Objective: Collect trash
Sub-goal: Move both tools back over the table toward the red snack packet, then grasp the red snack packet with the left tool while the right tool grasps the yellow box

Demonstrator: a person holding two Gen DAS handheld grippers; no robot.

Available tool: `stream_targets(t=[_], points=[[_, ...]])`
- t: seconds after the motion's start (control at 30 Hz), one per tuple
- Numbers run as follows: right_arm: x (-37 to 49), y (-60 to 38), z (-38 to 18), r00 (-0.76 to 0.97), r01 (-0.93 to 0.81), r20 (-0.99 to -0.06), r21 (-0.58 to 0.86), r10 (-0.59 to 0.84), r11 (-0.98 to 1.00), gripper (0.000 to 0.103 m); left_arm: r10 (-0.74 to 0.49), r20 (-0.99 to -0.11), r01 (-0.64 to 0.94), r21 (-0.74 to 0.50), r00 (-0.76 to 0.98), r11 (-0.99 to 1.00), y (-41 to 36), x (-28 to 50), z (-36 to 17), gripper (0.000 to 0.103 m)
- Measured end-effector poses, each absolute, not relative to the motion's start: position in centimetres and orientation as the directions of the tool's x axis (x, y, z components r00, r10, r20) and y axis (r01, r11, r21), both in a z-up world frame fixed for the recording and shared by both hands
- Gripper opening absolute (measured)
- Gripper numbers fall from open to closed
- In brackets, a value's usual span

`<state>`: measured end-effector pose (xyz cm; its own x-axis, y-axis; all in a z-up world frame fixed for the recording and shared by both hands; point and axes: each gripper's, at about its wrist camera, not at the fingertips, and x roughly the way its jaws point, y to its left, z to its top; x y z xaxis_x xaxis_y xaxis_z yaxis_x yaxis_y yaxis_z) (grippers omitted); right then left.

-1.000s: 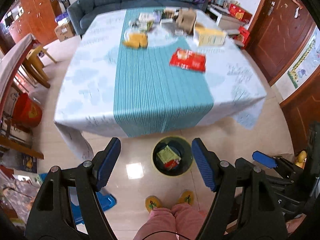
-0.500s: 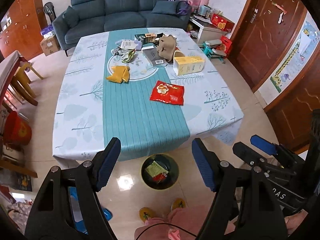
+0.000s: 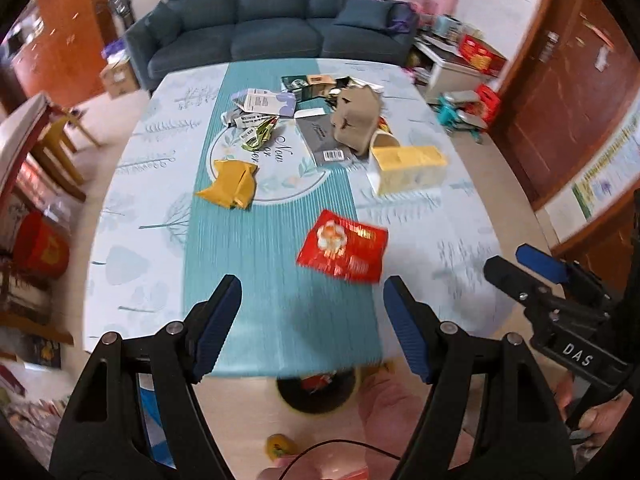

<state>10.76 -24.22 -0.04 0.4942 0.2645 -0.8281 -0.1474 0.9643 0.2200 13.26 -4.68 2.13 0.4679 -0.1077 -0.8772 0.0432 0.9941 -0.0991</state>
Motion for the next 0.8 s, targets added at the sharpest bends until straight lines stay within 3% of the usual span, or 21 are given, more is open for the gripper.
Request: stream_targets(t=[0.23, 0.4, 0.57, 0.8], points=[[21.5, -28.3, -3.0, 0.393, -0.331, -0.874, 0.155, 0.286, 0.931, 0.068, -0.112, -0.937, -0.229, -0.195, 0.329, 0.954, -6.9, 20.0, -4.0, 0.071], [27.9, -28.2, -6.0, 0.337, -0.522, -0.898, 0.071, 0.282, 0.850, 0.080, -0.131, -0.963, -0.442, -0.227, 0.236, 0.868, -6.7, 21.9, -8.7, 0.071], [31.9, -25.9, -8.7, 0.328, -0.674, -0.905, -0.023, 0.271, 0.738, 0.080, -0.122, -0.974, -0.566, -0.209, 0.189, 0.798, -6.3, 22.8, -11.4, 0.071], [34.1, -23.7, -12.4, 0.194, -0.785, -0.942, 0.019, 0.275, 0.619, 0.082, -0.134, -0.982, -0.648, -0.188, 0.133, 0.738, -6.5, 23.2, -13.8, 0.071]])
